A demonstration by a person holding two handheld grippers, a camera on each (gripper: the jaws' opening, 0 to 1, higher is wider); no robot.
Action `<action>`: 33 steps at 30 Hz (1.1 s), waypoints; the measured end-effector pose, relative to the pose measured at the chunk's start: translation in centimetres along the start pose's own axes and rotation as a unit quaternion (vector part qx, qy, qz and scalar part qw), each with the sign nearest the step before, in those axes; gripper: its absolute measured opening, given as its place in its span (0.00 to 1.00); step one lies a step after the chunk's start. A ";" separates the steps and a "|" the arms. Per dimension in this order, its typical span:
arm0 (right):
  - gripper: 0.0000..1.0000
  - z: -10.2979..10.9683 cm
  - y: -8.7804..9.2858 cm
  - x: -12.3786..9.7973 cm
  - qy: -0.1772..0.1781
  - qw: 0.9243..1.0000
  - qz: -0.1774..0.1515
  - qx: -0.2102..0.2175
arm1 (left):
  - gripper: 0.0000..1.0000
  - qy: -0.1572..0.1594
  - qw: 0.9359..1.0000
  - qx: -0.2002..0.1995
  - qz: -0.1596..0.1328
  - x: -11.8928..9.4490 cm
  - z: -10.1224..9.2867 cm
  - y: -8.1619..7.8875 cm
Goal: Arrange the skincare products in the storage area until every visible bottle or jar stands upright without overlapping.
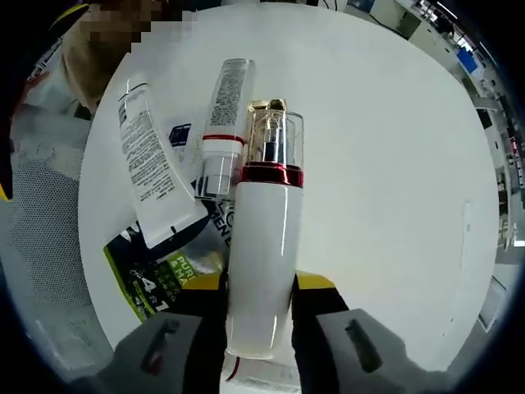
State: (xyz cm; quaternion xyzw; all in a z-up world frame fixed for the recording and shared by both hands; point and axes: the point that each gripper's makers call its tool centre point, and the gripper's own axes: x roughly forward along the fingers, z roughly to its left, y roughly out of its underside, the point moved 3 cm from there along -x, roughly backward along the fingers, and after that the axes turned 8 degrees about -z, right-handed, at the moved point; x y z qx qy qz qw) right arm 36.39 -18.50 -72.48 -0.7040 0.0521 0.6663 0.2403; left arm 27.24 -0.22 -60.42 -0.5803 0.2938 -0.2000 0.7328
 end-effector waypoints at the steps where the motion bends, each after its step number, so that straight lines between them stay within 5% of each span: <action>1: 0.28 0.1 0.0 0.0 0.002 1.000 -0.004 0.006 | 0.94 0.001 1.000 0.002 0.000 0.0 0.0 0.0; 10: 0.26 -0.3 0.1 -0.3 0.023 0.999 -0.045 -0.010 | 0.94 0.010 1.000 0.008 0.006 0.1 -0.2 0.2; 16: 0.25 -0.6 0.5 -1.2 0.040 0.991 -0.110 0.068 | 0.93 0.017 1.000 -0.018 0.003 0.1 -0.2 -0.1; 19: 0.25 -0.9 0.1 -2.0 0.016 0.976 -0.167 0.139 | 0.92 0.019 0.999 -0.031 0.002 0.0 -0.1 -0.3; 24: 0.24 -0.8 1.5 -2.1 0.012 0.969 -0.173 0.179 | 0.92 0.035 0.998 -0.053 -0.001 0.4 -0.1 -0.6; 25: 0.24 -0.6 1.5 -2.1 0.007 0.960 -0.187 0.210 | 0.92 0.037 0.998 -0.051 0.001 0.5 -0.1 -0.7; 30: 0.24 -0.1 2.2 -2.1 -0.014 0.941 -0.207 0.268 | 0.89 0.066 0.995 -0.072 0.000 1.0 -0.4 -1.4; 33: 0.24 0.2 2.5 -2.0 -0.033 0.917 -0.233 0.323 | 0.90 0.081 0.994 -0.079 0.007 1.4 -0.9 -1.5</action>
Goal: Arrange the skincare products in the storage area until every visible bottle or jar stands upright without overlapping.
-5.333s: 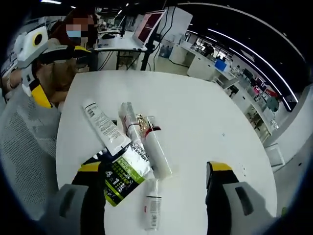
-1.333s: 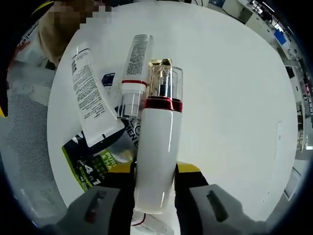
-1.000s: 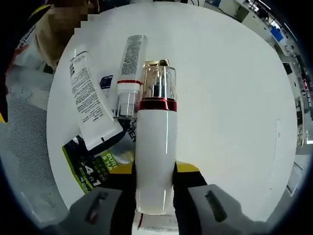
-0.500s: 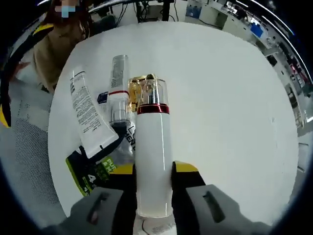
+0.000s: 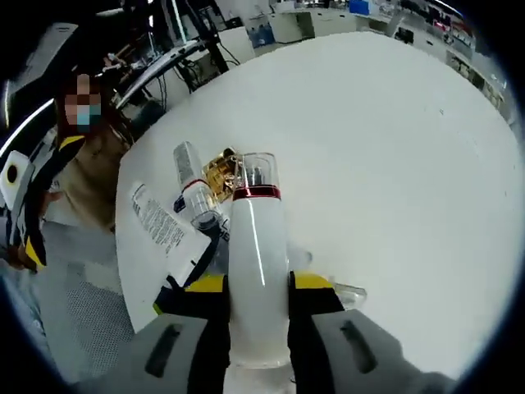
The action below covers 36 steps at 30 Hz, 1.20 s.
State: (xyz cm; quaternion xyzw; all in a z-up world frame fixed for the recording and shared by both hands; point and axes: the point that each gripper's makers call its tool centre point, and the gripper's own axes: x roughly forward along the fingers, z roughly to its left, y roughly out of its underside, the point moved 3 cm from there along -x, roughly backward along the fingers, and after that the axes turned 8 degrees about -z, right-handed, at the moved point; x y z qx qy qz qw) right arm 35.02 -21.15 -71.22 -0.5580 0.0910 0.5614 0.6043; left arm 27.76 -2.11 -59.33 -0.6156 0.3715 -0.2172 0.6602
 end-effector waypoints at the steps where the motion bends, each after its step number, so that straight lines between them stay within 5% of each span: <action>1: 0.24 0.0 0.2 -0.1 -0.004 1.000 -0.008 0.030 | 0.90 0.007 1.000 -0.003 0.002 0.1 -0.1 0.0; 11: 0.24 0.4 1.3 -0.6 -0.054 0.981 -0.087 0.167 | 0.89 0.063 0.997 -0.050 0.016 1.5 0.2 0.0; 18: 0.24 1.1 1.5 -1.0 -0.091 0.957 -0.143 0.234 | 0.87 0.102 0.993 -0.046 0.043 3.1 0.0 0.4; 21: 0.24 1.6 1.5 -1.3 -0.113 0.939 -0.175 0.273 | 0.85 0.119 0.990 -0.061 0.045 3.7 -0.3 0.5; 23: 0.25 1.8 1.6 -1.6 -0.122 0.931 -0.191 0.287 | 0.82 0.140 0.984 -0.102 0.047 4.3 -0.9 0.5; 31: 0.25 4.2 1.7 -3.5 -0.142 0.919 -0.239 0.280 | 0.78 0.151 0.972 -0.177 0.024 6.2 -1.0 -0.3; 36: 0.25 5.5 0.9 -4.8 -0.163 0.911 -0.263 0.273 | 0.76 0.162 0.968 -0.187 0.029 7.4 -1.4 -0.1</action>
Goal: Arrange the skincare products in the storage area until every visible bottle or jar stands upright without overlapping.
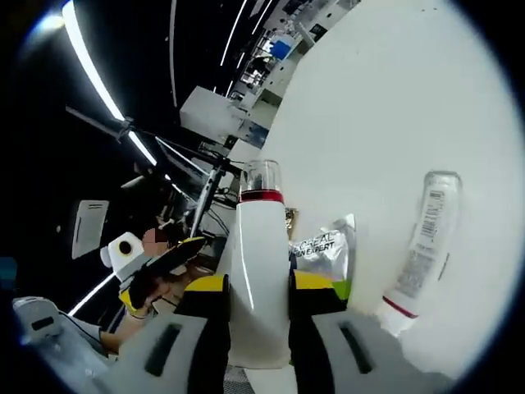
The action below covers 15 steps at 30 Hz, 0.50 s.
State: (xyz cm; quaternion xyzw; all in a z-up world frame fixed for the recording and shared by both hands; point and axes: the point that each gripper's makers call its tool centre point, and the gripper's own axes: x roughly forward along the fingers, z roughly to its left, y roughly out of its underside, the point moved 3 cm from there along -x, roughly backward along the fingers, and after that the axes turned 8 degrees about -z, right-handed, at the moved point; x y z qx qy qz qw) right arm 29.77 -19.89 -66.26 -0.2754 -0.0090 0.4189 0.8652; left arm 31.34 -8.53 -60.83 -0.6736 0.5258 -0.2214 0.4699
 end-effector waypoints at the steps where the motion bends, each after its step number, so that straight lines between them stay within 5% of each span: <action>1: 0.25 0.4 0.0 -0.1 -0.008 1.000 0.000 -0.002 | 0.75 0.009 1.000 -0.014 -0.007 0.3 -0.3 -0.2; 15: 0.25 4.7 1.0 -1.2 -0.070 0.997 -0.033 -0.010 | 0.66 0.045 0.992 -0.116 -0.037 2.6 -1.2 -0.9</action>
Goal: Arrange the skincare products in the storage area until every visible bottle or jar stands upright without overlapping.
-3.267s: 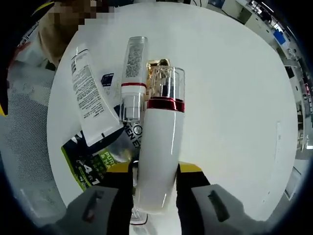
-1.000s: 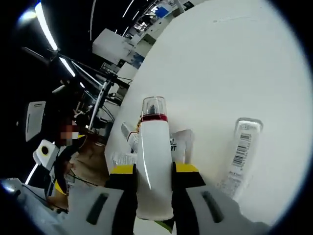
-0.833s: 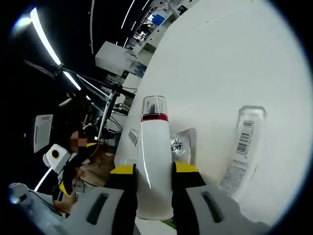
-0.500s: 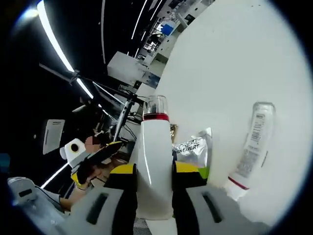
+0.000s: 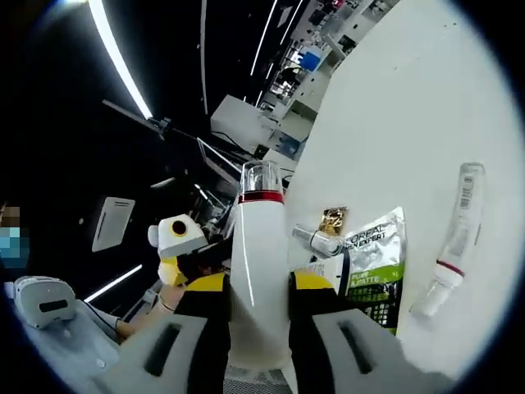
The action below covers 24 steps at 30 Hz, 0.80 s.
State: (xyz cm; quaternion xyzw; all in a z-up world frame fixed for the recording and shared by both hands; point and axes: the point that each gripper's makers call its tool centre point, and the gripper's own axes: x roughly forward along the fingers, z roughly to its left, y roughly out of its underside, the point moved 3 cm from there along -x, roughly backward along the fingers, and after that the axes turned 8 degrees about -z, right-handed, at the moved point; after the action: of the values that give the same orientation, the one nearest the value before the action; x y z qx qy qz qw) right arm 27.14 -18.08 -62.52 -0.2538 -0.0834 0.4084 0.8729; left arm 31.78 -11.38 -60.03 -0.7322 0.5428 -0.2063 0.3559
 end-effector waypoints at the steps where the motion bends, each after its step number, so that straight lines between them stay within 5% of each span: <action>1: 0.25 0.2 0.1 0.0 -0.004 1.000 -0.001 -0.002 | 0.66 0.008 1.000 -0.005 -0.002 0.3 -0.4 0.1; 10: 0.26 2.1 0.3 -0.9 -0.037 0.999 -0.018 -0.009 | 0.57 0.054 0.995 -0.078 -0.016 1.6 -2.4 0.4; 20: 0.26 3.4 0.1 -2.1 -0.047 0.998 -0.037 -0.017 | 0.42 0.082 0.994 -0.070 0.009 2.2 -4.4 1.5; 24: 0.26 3.5 0.3 -2.6 -0.054 0.997 -0.038 -0.024 | 0.33 0.130 0.989 -0.070 0.014 2.4 -5.9 1.6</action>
State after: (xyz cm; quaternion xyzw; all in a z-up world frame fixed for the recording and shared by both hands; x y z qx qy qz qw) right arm 23.99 -18.61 -59.46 -0.2491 -0.1502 0.3856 0.8756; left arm 27.47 -15.69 -57.52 -0.7146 0.6080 -0.2560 0.2327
